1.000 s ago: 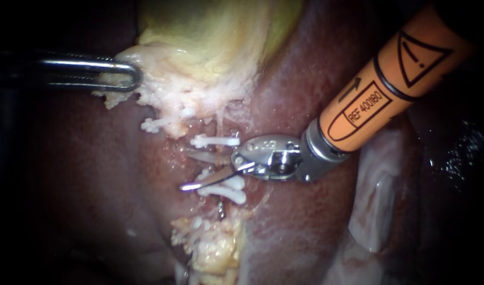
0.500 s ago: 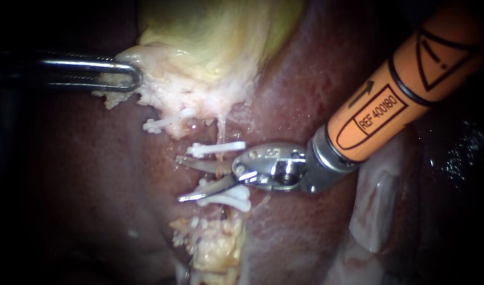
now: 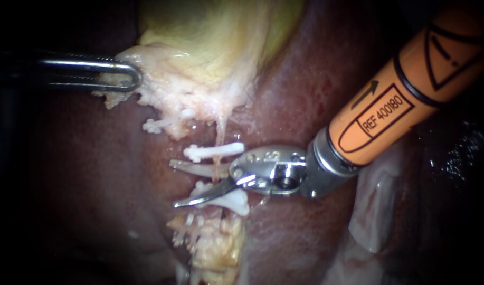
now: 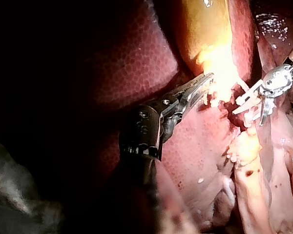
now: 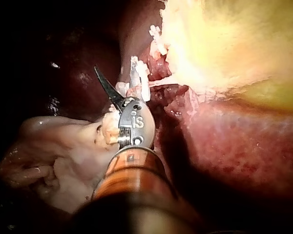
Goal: Go to the cutting position right tube
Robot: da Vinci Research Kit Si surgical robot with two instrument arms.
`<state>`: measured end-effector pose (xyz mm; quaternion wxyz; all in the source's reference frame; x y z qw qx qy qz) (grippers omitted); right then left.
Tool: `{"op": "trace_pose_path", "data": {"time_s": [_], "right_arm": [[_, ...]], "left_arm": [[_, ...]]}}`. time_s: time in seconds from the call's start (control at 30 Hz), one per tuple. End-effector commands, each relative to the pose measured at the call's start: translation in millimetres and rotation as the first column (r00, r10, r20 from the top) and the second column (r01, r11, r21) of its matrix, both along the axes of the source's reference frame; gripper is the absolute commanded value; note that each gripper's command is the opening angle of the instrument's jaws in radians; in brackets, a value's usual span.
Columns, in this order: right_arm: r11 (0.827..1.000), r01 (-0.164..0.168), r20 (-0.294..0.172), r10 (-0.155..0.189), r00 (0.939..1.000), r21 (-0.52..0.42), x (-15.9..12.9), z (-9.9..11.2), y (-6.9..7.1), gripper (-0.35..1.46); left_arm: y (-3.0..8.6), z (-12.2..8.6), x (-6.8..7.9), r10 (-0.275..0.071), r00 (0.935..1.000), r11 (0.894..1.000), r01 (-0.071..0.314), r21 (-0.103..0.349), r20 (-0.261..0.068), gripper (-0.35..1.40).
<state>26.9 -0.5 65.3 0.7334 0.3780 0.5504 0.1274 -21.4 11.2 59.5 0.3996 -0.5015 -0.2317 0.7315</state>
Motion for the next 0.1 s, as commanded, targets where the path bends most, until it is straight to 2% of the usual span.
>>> {"op": "trace_pose_path", "data": {"time_s": [0.03,0.1], "right_arm": [[1.000,0.000,0.000,0.000,1.0000,0.000,0.0,0.1,0.0,1.30],[1.000,0.002,0.002,-0.002,1.0000,0.005,0.1,0.2,-0.1,1.30]], "left_arm": [[0.0,0.0,0.0,0.000,1.0000,1.000,0.000,0.000,-0.001,-0.35],[0.0,0.0,0.0,0.000,1.0000,1.000,0.000,0.000,-0.001,-0.35]]}}
